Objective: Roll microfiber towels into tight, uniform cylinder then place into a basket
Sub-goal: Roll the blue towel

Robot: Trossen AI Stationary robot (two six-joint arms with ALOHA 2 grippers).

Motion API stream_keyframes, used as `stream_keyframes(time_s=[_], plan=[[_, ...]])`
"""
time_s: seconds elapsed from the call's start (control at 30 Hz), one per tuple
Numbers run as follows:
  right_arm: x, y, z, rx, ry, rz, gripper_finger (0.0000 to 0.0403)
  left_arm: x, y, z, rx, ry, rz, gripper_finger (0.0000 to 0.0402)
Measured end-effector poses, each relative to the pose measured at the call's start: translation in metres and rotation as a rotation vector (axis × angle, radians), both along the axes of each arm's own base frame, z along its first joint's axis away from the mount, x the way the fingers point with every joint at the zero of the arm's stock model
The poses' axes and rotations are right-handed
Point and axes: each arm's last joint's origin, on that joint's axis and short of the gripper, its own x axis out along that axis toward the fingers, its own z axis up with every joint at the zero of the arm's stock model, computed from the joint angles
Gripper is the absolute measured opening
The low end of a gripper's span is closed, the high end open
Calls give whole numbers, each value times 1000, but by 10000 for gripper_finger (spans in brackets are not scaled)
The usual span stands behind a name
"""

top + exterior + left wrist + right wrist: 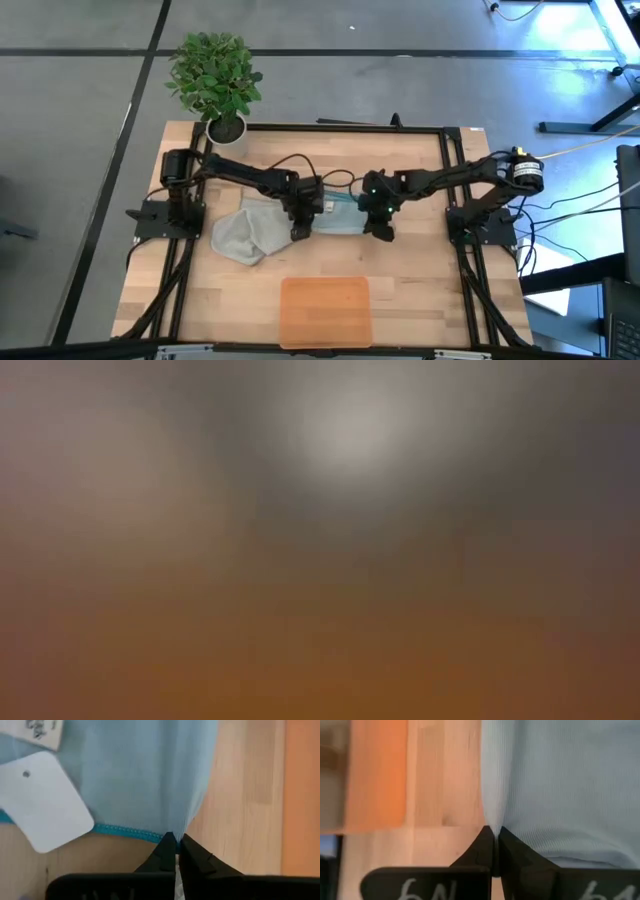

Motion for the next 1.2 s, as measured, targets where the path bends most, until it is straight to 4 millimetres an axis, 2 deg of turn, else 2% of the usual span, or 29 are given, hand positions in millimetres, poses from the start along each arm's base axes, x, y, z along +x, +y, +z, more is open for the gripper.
stream_keyframes(time_s=[0.17, 0.27, 0.4, 0.57, 0.73, 1.2], plan=[[-4, -14, 1, 141, 49, -97, 11, -1, 9, 2, -49, 26, 115, 0], [-7, -20, 1, 182, 64, -119, 11, -2, 18, 3, -143, 42, 174, 0], [-8, -25, 1, 200, 65, -135, 11, -4, 24, 7, -214, 36, 183, 0], [-9, -31, 0, 198, 114, -252, 12, -5, 33, 7, -246, 75, 291, 0], [-10, -36, 0, 200, 163, -372, 12, -6, 37, 6, -216, 99, 378, 0], [-10, -39, -5, 93, 187, -441, 13, -4, 38, 3, -49, 89, 433, 0]])
